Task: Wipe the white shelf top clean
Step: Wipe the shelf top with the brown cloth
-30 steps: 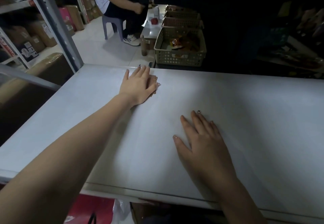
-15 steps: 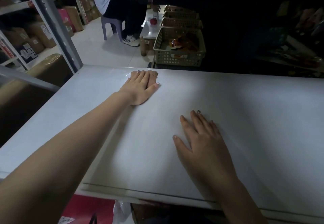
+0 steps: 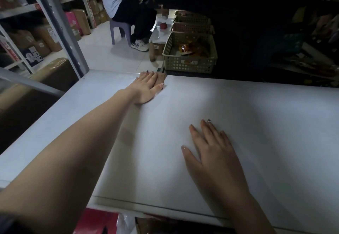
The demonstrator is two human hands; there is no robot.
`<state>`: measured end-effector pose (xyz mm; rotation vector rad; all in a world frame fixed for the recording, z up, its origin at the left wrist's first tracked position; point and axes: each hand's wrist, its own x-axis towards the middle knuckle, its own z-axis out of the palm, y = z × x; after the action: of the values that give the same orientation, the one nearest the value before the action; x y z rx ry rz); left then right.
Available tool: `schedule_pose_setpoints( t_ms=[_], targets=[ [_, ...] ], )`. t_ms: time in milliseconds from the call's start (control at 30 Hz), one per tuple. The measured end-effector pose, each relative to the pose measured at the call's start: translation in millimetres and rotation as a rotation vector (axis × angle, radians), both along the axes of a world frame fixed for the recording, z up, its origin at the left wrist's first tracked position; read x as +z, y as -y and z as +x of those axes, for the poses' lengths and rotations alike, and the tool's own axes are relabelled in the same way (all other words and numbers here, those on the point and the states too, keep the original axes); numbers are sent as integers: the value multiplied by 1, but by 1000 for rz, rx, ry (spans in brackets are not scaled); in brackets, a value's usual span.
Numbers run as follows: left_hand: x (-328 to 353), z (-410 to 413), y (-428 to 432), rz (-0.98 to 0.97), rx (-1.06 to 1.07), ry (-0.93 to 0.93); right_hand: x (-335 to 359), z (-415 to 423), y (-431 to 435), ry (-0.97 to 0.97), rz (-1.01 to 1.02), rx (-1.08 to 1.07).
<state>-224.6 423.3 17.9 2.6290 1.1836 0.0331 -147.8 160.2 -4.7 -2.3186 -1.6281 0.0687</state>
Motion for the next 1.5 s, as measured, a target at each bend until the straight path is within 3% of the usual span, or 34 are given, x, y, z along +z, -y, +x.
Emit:
schedule_pose_setpoints(
  t_ms=[800,1500],
  targets=[
    [-11,-77,70,84,-163,7,1,-1,2,-17,-11,-4],
    [-16,-144,150,82,-137,50,7,-4,4,-59,-5,15]
  ],
)
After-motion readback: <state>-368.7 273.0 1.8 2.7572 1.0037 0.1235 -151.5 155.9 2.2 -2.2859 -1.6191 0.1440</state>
